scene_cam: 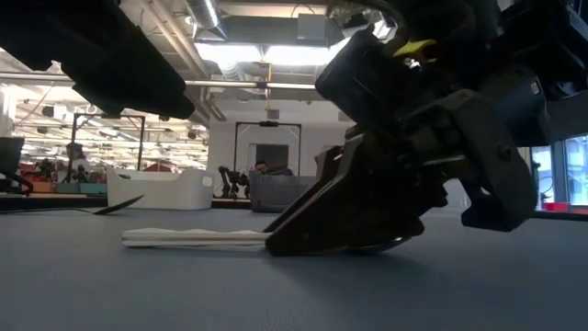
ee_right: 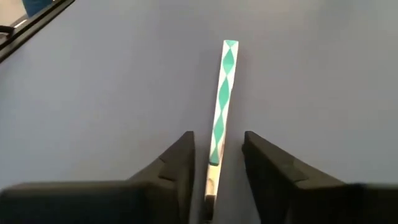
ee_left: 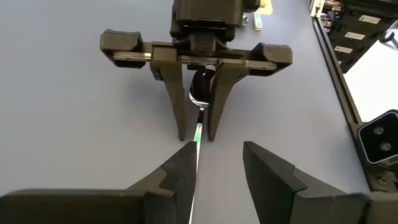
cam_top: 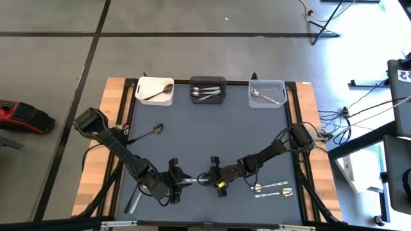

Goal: Sort silverware by color (type)
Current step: Put the bottom middle white and blue patterned spoon into the transparent bin

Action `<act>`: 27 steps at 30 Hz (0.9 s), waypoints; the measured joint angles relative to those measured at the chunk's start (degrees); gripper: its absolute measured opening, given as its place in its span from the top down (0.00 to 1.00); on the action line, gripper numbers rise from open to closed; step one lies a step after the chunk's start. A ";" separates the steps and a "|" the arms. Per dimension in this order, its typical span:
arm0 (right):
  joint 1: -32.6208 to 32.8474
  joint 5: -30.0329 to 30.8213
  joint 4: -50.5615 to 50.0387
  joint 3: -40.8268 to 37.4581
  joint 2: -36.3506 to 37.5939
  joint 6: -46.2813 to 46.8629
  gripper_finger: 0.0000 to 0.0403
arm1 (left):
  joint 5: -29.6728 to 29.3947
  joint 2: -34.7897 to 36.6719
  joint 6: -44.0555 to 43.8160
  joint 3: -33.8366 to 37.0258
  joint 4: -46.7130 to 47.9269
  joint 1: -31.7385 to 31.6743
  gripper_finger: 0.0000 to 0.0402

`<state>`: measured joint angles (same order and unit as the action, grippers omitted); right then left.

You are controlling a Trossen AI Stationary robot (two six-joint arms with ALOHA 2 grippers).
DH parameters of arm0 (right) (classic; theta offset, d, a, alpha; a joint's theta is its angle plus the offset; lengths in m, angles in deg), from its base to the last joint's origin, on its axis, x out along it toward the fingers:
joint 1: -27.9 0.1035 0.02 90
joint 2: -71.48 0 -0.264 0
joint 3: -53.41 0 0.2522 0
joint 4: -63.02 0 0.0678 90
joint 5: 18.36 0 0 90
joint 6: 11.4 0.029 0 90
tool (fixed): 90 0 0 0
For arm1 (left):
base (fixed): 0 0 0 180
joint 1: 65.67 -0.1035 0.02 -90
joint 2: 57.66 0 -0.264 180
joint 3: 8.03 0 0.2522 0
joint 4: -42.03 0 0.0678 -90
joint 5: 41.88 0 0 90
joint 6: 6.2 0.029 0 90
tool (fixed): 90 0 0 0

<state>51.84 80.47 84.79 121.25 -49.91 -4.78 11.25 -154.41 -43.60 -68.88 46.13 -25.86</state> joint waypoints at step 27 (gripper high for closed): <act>-12.49 9.66 -10.82 -29.55 46.77 -7.86 0.98 | 9.01 1.64 17.83 -0.02 -1.81 -7.08 0.69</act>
<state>39.35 90.13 73.97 91.70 -3.13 -12.64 20.26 -152.77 -25.78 -68.90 44.32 -32.94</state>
